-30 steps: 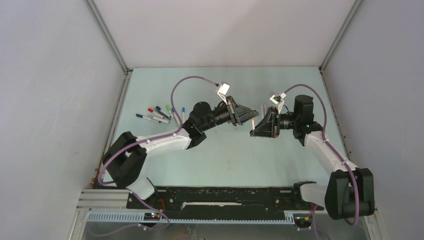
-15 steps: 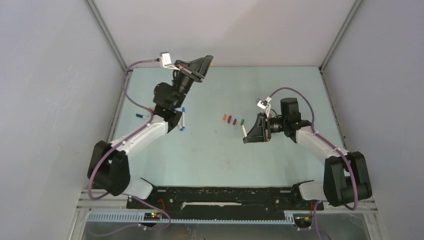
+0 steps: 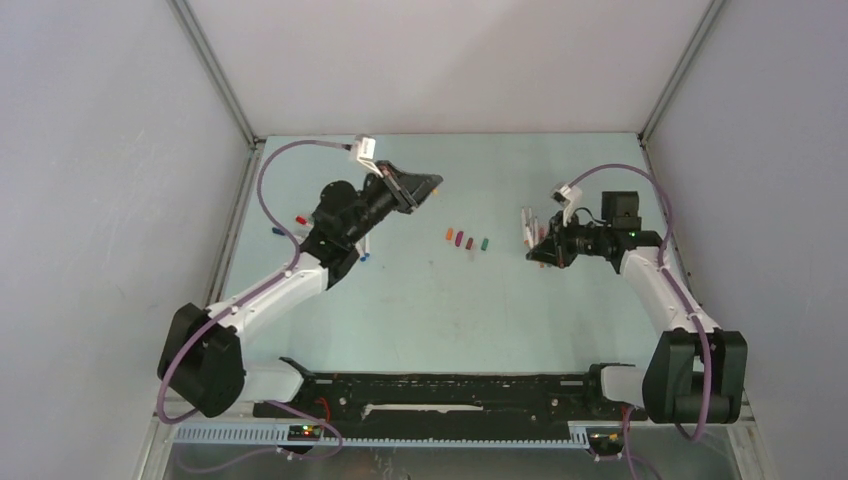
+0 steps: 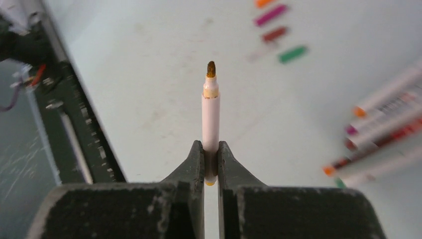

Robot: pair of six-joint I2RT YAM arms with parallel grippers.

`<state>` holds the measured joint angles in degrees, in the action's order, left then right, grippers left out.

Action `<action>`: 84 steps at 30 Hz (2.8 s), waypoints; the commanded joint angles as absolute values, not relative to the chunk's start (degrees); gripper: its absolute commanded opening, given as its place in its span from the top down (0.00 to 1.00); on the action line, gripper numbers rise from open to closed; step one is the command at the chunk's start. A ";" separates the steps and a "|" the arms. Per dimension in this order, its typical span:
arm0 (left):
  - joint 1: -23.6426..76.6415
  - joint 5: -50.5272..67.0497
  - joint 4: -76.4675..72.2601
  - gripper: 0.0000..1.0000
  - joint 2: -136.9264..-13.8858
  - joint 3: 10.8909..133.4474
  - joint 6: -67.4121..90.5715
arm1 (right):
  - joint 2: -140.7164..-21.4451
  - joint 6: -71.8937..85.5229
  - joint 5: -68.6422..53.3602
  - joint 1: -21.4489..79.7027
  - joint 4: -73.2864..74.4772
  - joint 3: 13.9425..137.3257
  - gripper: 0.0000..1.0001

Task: Open the pen caps
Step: Place the pen cap at the center of the board.

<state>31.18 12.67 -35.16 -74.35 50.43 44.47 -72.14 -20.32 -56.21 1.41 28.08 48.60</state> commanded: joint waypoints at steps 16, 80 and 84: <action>46.75 4.27 4.61 0.97 -99.46 73.91 30.82 | -82.95 6.18 -28.07 -10.35 13.92 47.74 0.93; 48.54 0.25 26.52 0.66 -128.09 107.13 27.41 | -89.71 0.30 -33.59 -13.17 24.13 55.03 0.65; 48.59 -1.16 22.54 0.62 -119.71 101.14 26.57 | -84.44 -7.01 -39.38 -13.36 27.92 56.01 0.63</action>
